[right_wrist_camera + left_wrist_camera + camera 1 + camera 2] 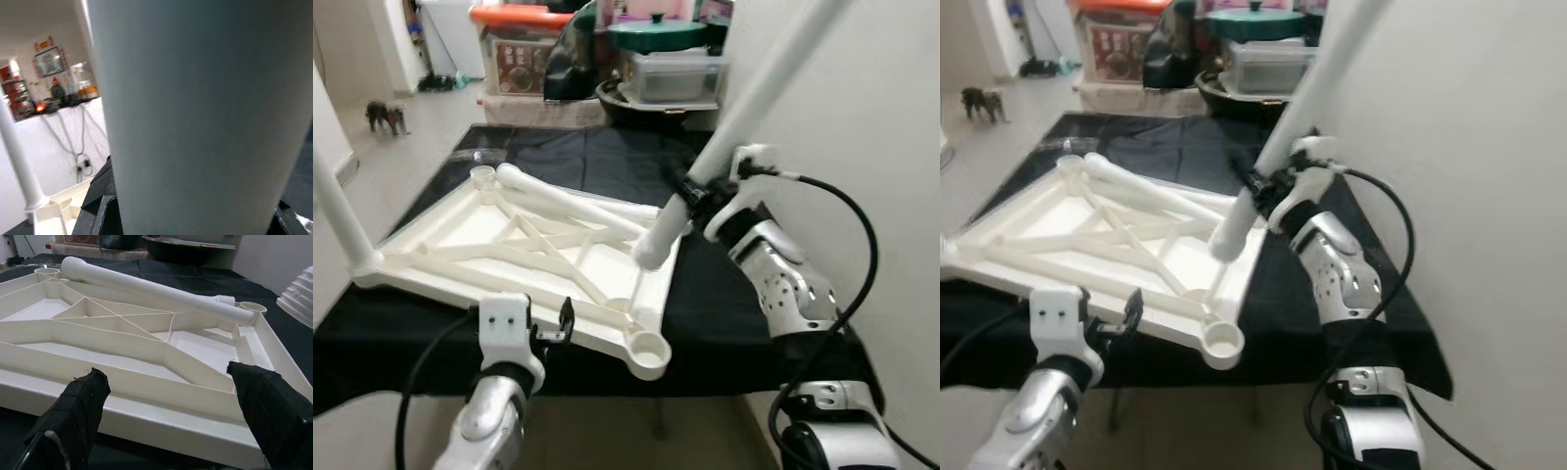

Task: Building children table

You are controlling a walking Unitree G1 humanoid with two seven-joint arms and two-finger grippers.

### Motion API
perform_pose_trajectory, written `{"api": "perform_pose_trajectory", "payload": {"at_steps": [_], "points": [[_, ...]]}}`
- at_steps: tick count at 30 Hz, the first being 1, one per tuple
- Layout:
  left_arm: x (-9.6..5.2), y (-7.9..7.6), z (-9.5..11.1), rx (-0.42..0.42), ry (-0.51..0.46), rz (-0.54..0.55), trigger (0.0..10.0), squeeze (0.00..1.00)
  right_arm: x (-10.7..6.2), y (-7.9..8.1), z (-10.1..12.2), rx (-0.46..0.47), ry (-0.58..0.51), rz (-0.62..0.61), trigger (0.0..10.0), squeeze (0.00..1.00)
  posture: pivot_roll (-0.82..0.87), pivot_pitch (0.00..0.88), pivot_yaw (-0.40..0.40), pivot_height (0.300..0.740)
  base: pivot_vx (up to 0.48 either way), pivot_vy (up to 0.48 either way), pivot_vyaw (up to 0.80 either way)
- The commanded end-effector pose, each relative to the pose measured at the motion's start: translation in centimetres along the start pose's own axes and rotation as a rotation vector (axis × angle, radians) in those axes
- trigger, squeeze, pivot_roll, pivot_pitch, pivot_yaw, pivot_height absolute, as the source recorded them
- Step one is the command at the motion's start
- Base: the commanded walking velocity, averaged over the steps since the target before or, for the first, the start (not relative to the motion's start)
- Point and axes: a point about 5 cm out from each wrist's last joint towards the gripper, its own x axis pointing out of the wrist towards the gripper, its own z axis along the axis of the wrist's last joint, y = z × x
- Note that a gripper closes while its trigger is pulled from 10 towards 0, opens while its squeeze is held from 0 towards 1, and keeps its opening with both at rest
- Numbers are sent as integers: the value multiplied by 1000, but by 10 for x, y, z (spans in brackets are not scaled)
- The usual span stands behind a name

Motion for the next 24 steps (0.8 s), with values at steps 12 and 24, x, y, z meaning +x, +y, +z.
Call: {"api": "perform_pose_trajectory", "payload": {"at_steps": [12, 24], "points": [[-10, -6, -11, -21, 61, -46, 10000, 0, -19, -7, 13, 183, 115, 378, 10000, 0, 116, 28, -78, 740, 0, 0, 0], [-79, -21, -19, 74, 191, -489, 10000, 0, -14, 21, 3, 242, 191, 712, 10000, 0, 152, 109, -87, 740, 0, 0, 0]]}}
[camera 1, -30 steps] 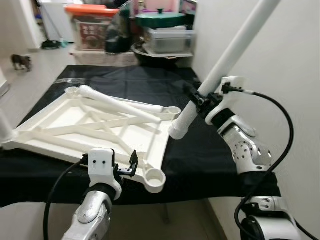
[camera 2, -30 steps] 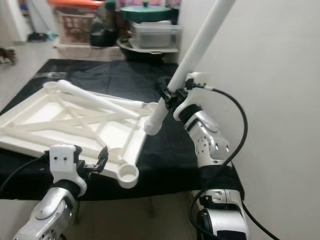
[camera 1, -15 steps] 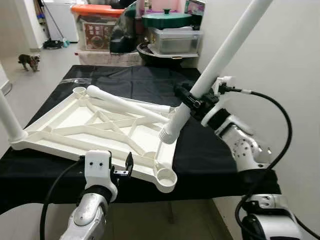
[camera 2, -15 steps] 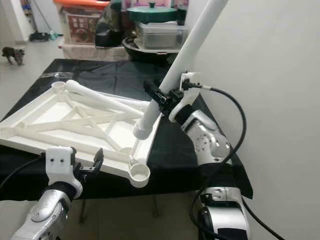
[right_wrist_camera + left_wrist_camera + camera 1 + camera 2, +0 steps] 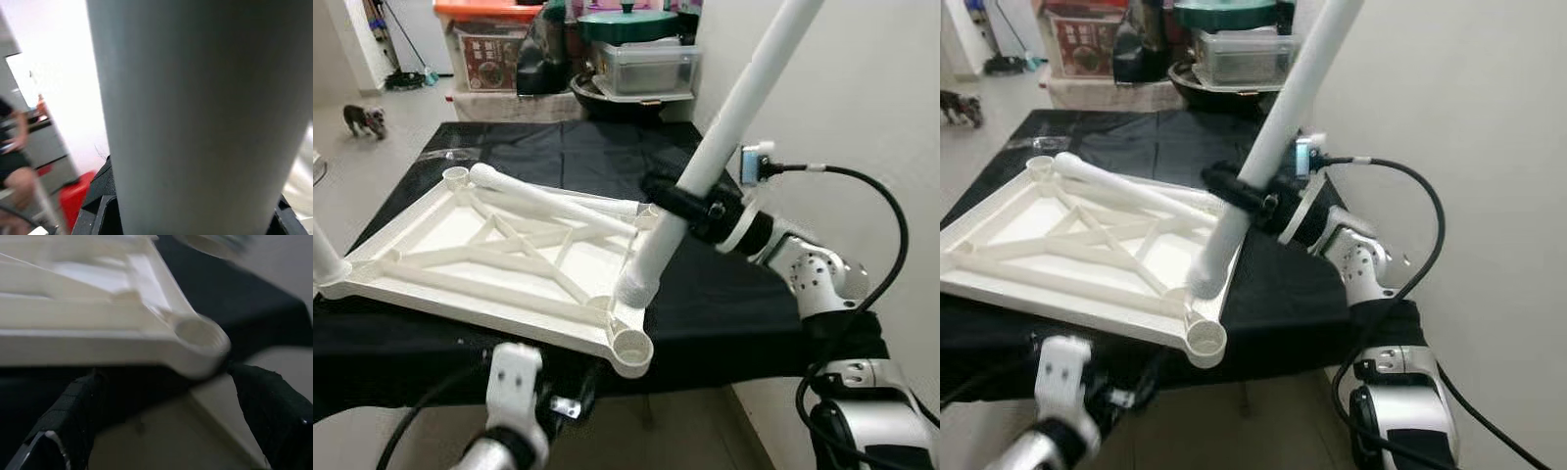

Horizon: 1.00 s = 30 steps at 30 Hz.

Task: Building children table

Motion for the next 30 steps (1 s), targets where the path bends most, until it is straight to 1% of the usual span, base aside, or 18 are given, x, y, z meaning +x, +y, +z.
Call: {"api": "perform_pose_trajectory", "payload": {"at_steps": [1, 2, 3, 4, 6, 8, 13, 16, 22, 25, 26, 28, 30], "points": [[-10, -12, 2, 83, -2, -84, 10000, 0, 2, 5, -7, -6, 41, 69, 10000, 0, 152, 109, -87, 740, 0, 0, 0], [-14, -14, 1, 106, 5, -89, 10000, 0, 4, 6, -12, -3, 62, 90, 10000, 0, 160, 123, -88, 740, 0, 0, 0], [-14, -14, 1, 106, 5, -89, 10000, 0, 4, 6, -12, -3, 62, 90, 10000, 0, 160, 123, -88, 740, 0, 0, 0], [-18, -17, -2, 150, 8, -70, 10000, 0, 8, 8, -19, -3, 91, 123, 10000, 0, 159, 136, -90, 740, 0, 0, 0], [-18, -18, -2, 181, 3, -41, 10000, 0, 9, 9, -24, -7, 111, 146, 10000, 0, 159, 136, -90, 740, 0, 0, 0], [-18, -20, -2, 177, -2, -24, 10000, 0, 10, 10, -26, -14, 124, 167, 10000, 0, 157, 145, -89, 740, 0, 0, 0], [-19, -23, -3, 184, 8, -28, 10000, 0, 10, 9, -29, -25, 158, 171, 10000, 0, 152, 160, -90, 740, 0, 0, 0], [-21, -24, -3, 191, 11, -32, 10000, 0, 10, 4, -33, -54, 193, 142, 10000, 0, 156, 170, -87, 740, 0, 0, 0], [-23, -27, -3, 201, 9, -36, 10000, 0, 10, -1, -35, -75, 215, 97, 10000, 0, 156, 174, -86, 740, 0, 0, 0], [-24, -28, -4, 209, 7, -37, 10000, 0, 11, -7, -36, -83, 225, 44, 10000, 0, 156, 177, -86, 740, 0, 0, 0], [-24, -28, -4, 209, 7, -37, 10000, 0, 11, -7, -36, -83, 225, 44, 10000, 0, 156, 177, -86, 740, 0, 0, 0], [-25, -28, -4, 211, 7, -35, 10000, 0, 12, -11, -37, -108, 238, 7, 10000, 0, 156, 177, -91, 740, 0, 0, 0], [-25, -28, -4, 212, 8, -32, 10000, 0, 12, -11, -37, -126, 249, 4, 10000, 0, 156, 175, -90, 740, 0, 0, 0]]}}
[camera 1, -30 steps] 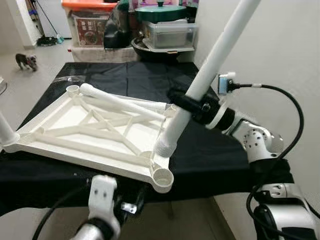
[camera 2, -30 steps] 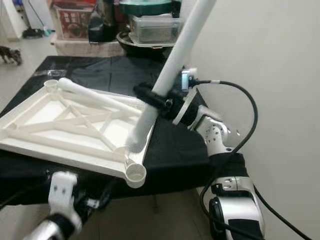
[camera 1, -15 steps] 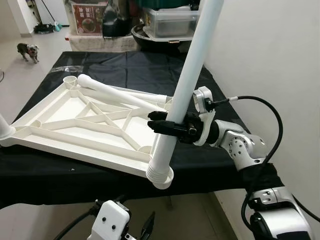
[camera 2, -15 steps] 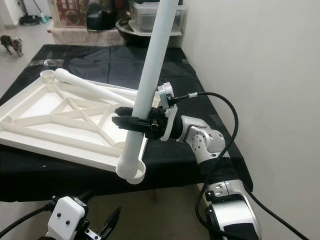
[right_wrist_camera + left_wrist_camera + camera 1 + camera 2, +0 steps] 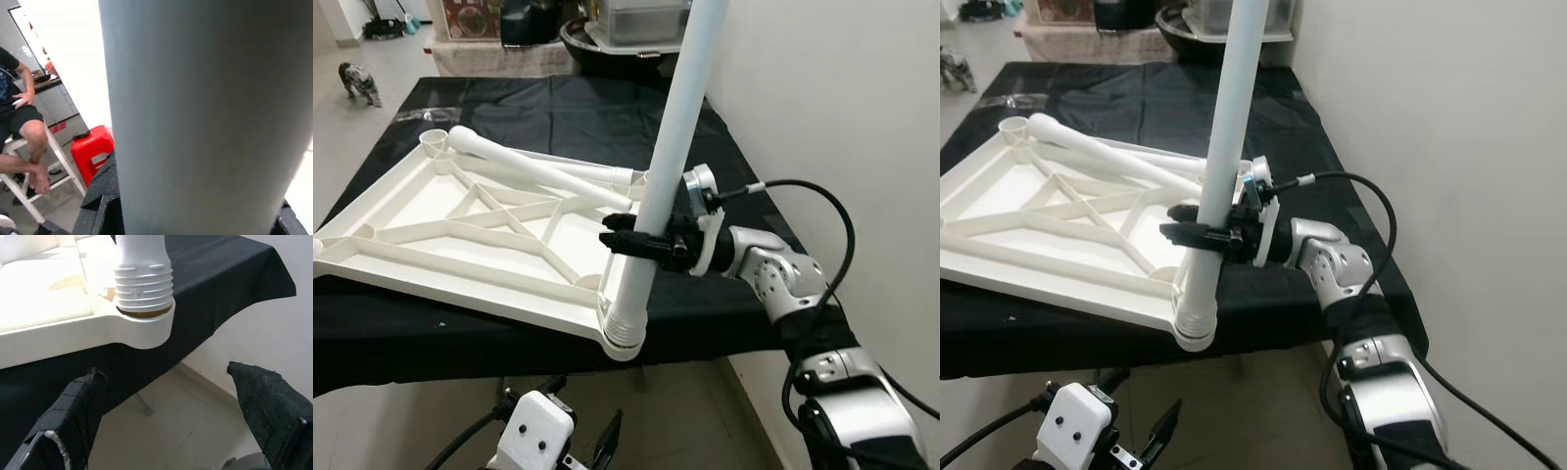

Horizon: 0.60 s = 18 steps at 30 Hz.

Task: Building children table

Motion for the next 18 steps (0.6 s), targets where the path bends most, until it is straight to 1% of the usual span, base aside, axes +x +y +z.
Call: {"api": "perform_pose_trajectory", "payload": {"at_steps": [1, 4, 5, 6, 7, 9, 10, 11, 12, 14, 15, 17, 18], "points": [[-2, -2, -1, 10, 9, -6, 10000, 0, -4, -4, -4, -67, 57, -65, 10000, 0, 156, 172, -93, 740, 0, 0, 0], [-2, -3, -2, 12, 10, -4, 10000, 0, -4, -4, -3, -81, 60, -63, 10000, 0, 155, 167, -94, 740, 0, 0, 0], [-2, -3, -2, 15, 11, -3, 10000, 0, -3, -3, -2, -99, 57, -65, 10000, 0, 155, 167, -94, 740, 0, 0, 0], [-2, -3, -2, 15, 11, -2, 10000, 0, -4, -4, 0, -139, 55, -89, 10000, 0, 155, 164, -96, 740, 0, 0, 0], [-2, -3, -2, 15, 11, -2, 10000, 0, -4, -4, 0, -139, 55, -89, 10000, 0, 155, 164, -96, 740, 0, 0, 0], [-1, -4, -3, 19, 10, -4, 10000, 0, -5, -8, 3, -226, 57, -186, 10000, 0, 154, 158, -97, 740, 0, 0, 0], [-1, -4, -3, 21, 10, -4, 10000, 0, -5, -9, 4, -247, 57, -215, 10000, 0, 154, 158, -97, 740, 0, 0, 0], [-1, -4, -3, 21, 10, -4, 10000, 0, -5, -9, 4, -247, 57, -215, 10000, 0, 154, 158, -97, 740, 0, 0, 0], [-1, -4, -3, 22, 9, -4, 10000, 0, -5, -11, 5, -263, 53, -246, 10000, 0, 154, 158, -97, 740, 0, 0, 0], [-1, -4, -3, 22, 9, -4, 10000, 0, -5, -11, 5, -263, 53, -246, 10000, 0, 154, 158, -97, 740, 0, 0, 0], [-1, -4, -3, 22, 9, -4, 10000, 0, -7, -13, 7, -275, 47, -282, 10000, 0, 149, 150, -97, 740, 0, 0, 0], [-1, -4, -3, 22, 9, -4, 10000, 0, -7, -13, 7, -275, 47, -282, 10000, 0, 149, 150, -97, 740, 0, 0, 0], [0, -4, -4, 23, 9, -6, 10000, 0, -8, -16, 8, -281, 44, -321, 10000, 0, 147, 142, -98, 740, 0, 0, 0]]}}
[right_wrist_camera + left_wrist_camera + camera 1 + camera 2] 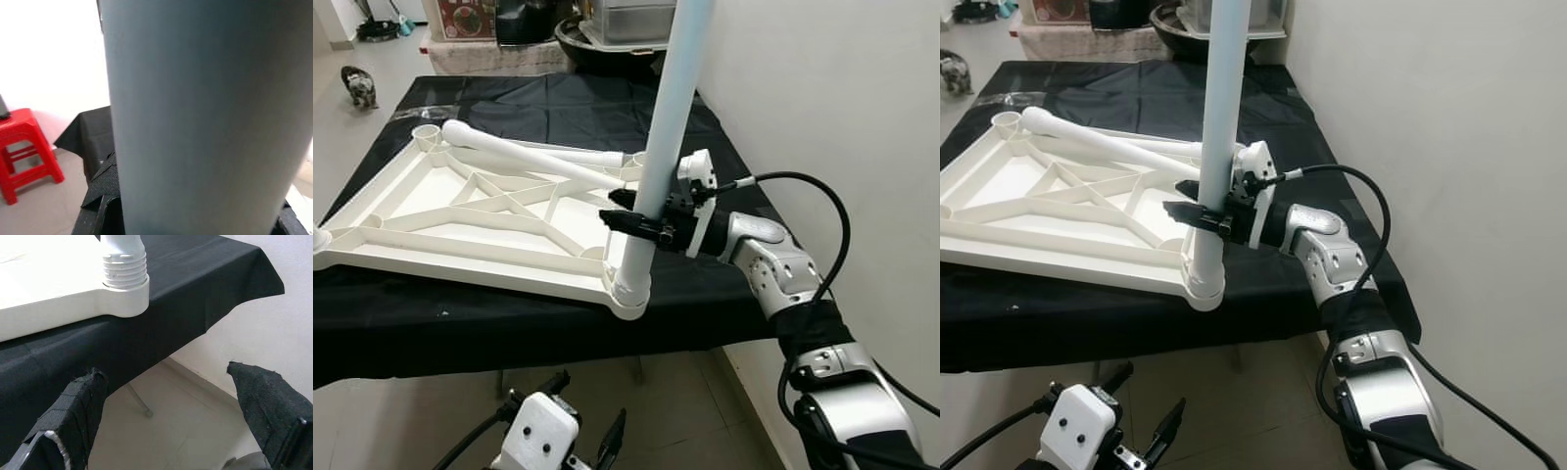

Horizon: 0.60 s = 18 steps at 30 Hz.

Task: Building children table

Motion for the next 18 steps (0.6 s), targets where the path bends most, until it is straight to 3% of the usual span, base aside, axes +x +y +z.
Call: {"api": "perform_pose_trajectory", "payload": {"at_steps": [1, 7, 12, 17, 18], "points": [[0, -2, -4, 6, 17, -9, 10000, 0, -7, -8, -5, -17, 34, -92, 10000, 0, 148, 140, -98, 740, 0, 0, 0], [1, -2, -5, 9, 17, -3, 10000, 0, -4, 1, -10, 17, 34, -21, 10000, 0, 149, 133, -101, 740, 0, 0, 0], [1, -2, -6, 13, 16, -1, 10000, 0, 2, 4, -18, 22, 49, -50, 10000, 0, 152, 131, -105, 740, 0, 0, 0], [3, -1, -6, 20, 14, 9, 10000, 0, 5, 3, -26, 52, 48, -172, 10000, 0, 149, 131, -104, 740, 0, 0, 0], [3, 0, -6, 20, 13, 10, 10000, 0, 3, 0, -30, 67, 52, -250, 10000, 0, 144, 132, -101, 740, 0, 0, 0]]}}
